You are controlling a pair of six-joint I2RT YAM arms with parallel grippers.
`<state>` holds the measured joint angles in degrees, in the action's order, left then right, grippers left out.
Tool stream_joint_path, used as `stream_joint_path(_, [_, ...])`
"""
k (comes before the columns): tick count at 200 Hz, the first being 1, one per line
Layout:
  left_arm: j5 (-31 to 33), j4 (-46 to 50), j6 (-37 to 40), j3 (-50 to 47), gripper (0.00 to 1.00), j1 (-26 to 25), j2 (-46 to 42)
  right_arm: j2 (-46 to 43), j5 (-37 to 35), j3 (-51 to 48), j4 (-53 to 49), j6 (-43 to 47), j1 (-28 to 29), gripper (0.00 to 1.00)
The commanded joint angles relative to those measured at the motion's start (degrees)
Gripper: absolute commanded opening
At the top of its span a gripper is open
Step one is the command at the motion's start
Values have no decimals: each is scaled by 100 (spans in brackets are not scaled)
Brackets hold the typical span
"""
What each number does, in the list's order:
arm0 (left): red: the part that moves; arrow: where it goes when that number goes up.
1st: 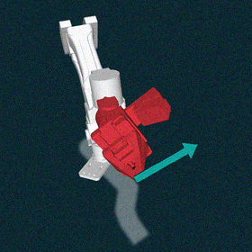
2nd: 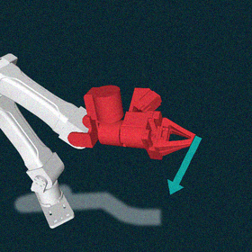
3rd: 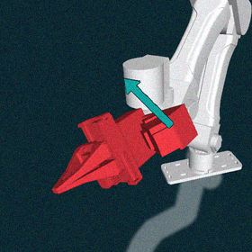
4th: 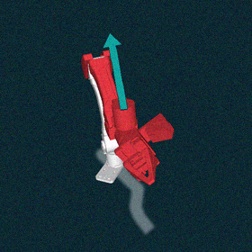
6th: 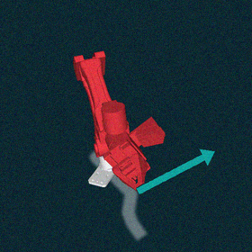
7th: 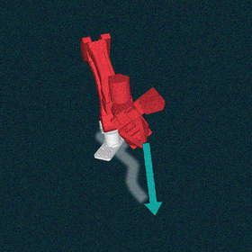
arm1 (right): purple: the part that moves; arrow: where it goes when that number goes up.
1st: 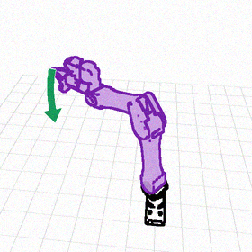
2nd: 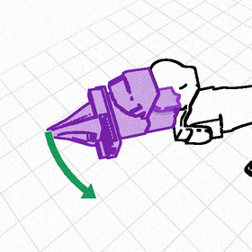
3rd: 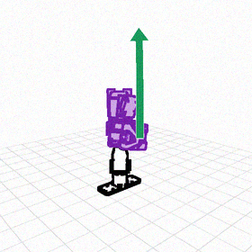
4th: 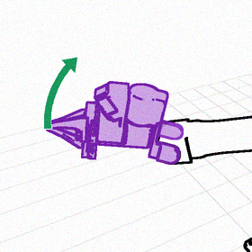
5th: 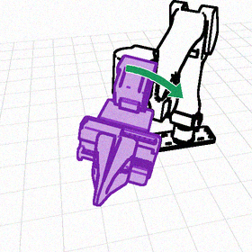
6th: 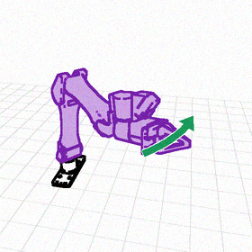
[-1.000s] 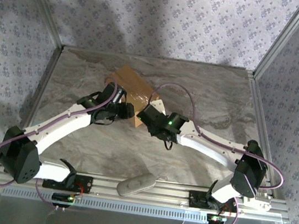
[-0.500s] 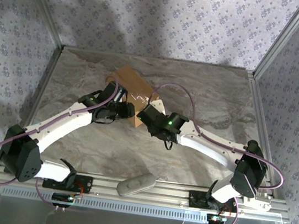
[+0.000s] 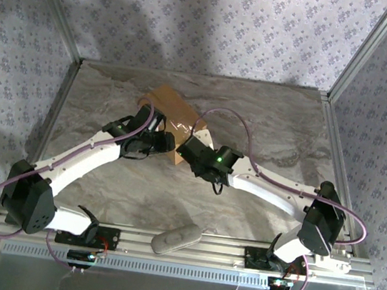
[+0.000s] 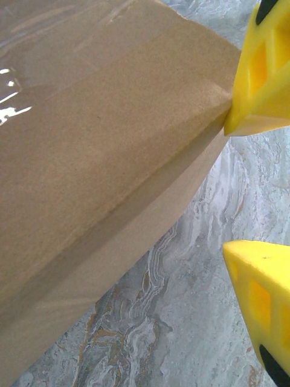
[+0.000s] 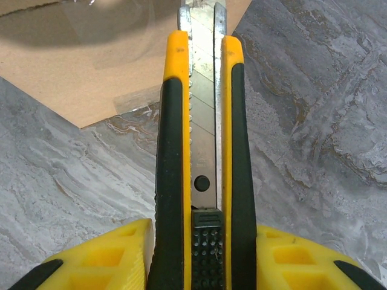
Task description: Unpack the express box
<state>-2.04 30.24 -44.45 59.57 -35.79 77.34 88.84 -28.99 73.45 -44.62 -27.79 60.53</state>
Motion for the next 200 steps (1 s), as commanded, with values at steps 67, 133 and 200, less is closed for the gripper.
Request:
stream_joint_path(67, [-314,-1183,10,327,51,-209,351,179,1669,346,479,917,782,0])
stream_joint_path(133, [-306,-1210,6,374,51,-215,393,197,1704,382,502,933,854,0])
stream_joint_path(200, [-307,-1205,11,433,51,-215,418,213,1705,421,514,970,934,0])
